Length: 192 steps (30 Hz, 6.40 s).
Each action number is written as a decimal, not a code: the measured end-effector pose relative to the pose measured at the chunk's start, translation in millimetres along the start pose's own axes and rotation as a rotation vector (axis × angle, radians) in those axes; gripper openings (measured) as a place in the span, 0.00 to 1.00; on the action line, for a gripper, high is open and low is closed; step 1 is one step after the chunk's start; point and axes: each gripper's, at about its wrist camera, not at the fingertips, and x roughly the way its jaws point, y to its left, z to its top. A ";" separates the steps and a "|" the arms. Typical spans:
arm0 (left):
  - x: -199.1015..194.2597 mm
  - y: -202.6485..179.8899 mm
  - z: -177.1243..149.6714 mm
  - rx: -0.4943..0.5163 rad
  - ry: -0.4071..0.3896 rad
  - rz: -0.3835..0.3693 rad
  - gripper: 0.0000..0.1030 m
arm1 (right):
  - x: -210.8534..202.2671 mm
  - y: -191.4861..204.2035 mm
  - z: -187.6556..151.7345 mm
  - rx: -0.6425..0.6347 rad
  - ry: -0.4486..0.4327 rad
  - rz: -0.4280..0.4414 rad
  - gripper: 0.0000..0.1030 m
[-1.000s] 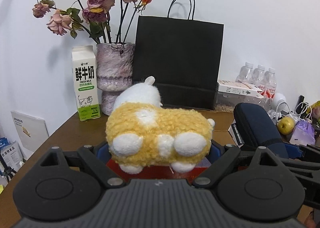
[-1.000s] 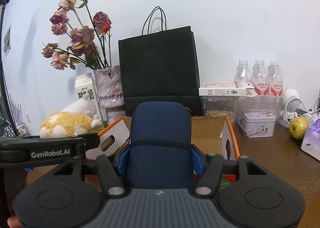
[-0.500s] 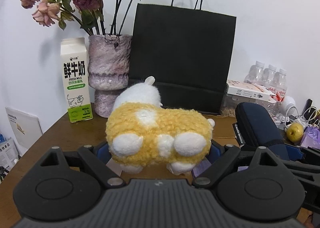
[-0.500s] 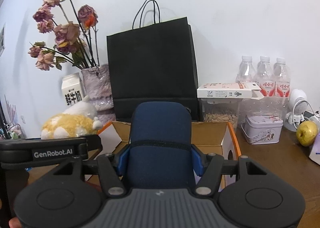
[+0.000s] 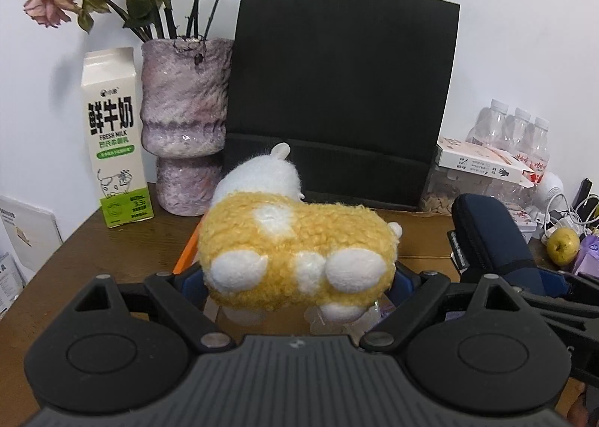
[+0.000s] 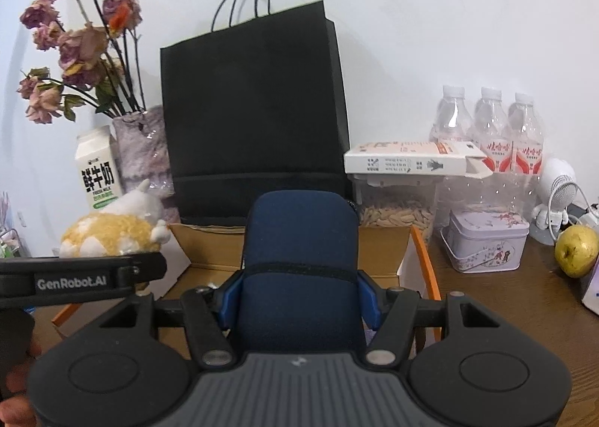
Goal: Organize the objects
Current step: 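Carry the plush toy and glasses case up and over into the red box, then open both grippers to drop the plush toy and glasses case in the box, then move both tools back toward the remaining items on the table, then grasp the small yellow block with the left gripper and lift it, then grasp the white cloth with the right gripper and lift it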
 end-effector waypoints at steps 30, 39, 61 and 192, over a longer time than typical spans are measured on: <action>-23.9 5.8 0.3 -0.014 -0.028 -0.038 1.00 | -23.5 3.4 5.5 -0.034 0.006 -0.025 1.00; -71.0 9.6 -4.0 -0.016 -0.081 -0.063 1.00 | -64.1 8.5 2.3 -0.041 -0.029 0.005 1.00; -179.1 18.2 -48.9 0.008 -0.130 -0.060 1.00 | -170.9 31.3 -32.2 -0.097 -0.068 0.033 1.00; -212.0 74.2 -175.5 0.034 -0.018 -0.054 0.33 | -171.5 57.4 -156.6 -0.214 0.321 0.222 1.00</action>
